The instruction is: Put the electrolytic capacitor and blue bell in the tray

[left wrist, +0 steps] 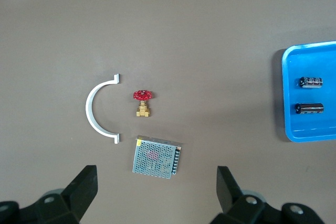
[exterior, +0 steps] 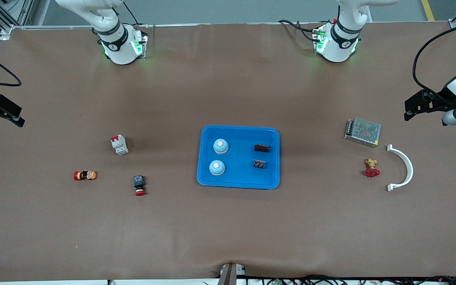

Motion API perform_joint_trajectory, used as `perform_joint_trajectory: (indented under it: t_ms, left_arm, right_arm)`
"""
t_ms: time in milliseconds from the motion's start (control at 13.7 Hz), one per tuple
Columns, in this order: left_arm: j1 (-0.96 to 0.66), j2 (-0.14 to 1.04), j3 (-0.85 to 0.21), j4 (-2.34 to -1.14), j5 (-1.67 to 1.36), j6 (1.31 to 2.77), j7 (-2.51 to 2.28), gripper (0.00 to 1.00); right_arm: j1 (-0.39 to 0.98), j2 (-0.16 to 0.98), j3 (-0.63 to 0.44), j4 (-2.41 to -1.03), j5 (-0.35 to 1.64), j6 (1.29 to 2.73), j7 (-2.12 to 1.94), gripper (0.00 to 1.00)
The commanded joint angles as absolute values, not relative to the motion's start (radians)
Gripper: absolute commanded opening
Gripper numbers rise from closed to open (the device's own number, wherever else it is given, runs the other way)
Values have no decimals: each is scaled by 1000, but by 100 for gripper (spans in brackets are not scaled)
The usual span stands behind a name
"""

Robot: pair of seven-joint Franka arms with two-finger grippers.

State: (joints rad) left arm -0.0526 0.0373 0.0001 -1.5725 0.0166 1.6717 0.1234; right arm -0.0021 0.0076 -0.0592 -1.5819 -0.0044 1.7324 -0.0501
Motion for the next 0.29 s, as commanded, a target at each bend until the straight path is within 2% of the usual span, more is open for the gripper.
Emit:
perform_joint_trajectory:
  t_ms: [0,219]
  left_arm:
    - [-51,28,-6,-1577,28,1661,121,100]
    - [-48,28,-6,-1582,26,1660,118,100]
  right_arm:
    - [-5,6,-55,-1580,0,1723,-40,100]
    - [-3,6,-57,-1580,0,1723,-40,100]
